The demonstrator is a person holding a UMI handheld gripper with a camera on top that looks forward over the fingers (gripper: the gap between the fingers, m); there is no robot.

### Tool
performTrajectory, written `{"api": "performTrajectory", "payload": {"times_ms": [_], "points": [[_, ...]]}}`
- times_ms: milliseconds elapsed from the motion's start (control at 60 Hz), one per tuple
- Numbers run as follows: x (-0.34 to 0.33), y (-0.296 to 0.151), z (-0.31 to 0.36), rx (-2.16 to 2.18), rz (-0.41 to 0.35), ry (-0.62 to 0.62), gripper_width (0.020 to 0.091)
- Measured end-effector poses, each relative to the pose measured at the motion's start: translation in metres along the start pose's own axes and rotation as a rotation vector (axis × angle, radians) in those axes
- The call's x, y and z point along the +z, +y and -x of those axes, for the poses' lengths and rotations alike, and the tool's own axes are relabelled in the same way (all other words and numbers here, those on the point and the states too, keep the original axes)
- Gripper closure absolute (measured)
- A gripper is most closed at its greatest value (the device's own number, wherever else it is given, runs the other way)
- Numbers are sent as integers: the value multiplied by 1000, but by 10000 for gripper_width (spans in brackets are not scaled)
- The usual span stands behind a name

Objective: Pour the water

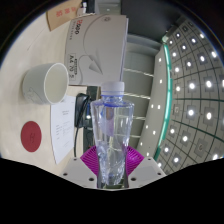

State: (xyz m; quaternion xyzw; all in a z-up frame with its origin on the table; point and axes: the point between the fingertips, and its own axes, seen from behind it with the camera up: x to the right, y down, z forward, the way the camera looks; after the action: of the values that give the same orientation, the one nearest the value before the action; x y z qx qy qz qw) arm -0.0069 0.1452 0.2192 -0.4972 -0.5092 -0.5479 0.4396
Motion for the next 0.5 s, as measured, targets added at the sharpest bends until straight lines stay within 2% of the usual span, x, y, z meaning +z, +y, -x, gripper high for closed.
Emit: {"api": "performTrajectory", "payload": {"times_ms": [317, 500], "points": [[18, -30, 23, -396, -98, 25, 801], [19, -30, 27, -379, -103, 5, 801]]}}
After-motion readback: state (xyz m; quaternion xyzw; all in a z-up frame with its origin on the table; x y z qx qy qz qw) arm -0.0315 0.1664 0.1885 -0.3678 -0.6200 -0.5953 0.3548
